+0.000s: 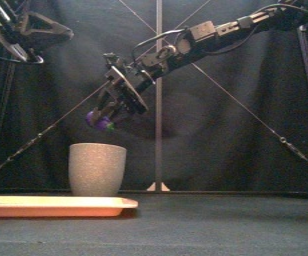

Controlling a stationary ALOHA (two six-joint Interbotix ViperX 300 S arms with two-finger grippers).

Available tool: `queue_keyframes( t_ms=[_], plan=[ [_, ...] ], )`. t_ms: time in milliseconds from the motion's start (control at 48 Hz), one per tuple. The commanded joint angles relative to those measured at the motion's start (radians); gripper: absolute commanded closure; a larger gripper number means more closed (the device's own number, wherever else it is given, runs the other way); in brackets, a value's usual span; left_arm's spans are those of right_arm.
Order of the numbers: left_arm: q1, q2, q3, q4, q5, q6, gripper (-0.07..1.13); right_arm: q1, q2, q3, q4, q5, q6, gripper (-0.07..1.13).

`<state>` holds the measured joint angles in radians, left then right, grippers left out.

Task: Pick the eggplant then place it in the grey bowl
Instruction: Drop eggplant in the grey bowl and return to neutral

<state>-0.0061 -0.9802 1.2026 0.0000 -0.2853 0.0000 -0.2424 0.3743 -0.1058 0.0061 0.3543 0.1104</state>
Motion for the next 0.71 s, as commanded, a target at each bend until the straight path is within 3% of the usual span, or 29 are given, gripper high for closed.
queue_keyframes(
  t_ms=[21, 188, 417, 708],
  plan=[
    [-0.002, 0.003, -0.014, 0.002, -0.006, 0.002, 1.08, -0.009, -0.026, -0.006, 0.002, -0.005, 0.003, 0.22],
    [-0.002, 0.003, -0.014, 0.002, -0.006, 0.003, 1.08, -0.020, -0.029, 0.008, 0.003, -0.023, 0.003, 0.01],
    [-0.002, 0.003, -0.014, 0.002, -0.006, 0.003, 1.08, -0.035, -0.137, 0.043, -0.006, -0.044, 0.002, 0.01],
    [-0.002, 0.002, -0.012, 0.003, -0.005, 0.003, 1.08, -0.021, -0.472, 0.308, 0.000, -0.110, 0.002, 0.01]
  ],
)
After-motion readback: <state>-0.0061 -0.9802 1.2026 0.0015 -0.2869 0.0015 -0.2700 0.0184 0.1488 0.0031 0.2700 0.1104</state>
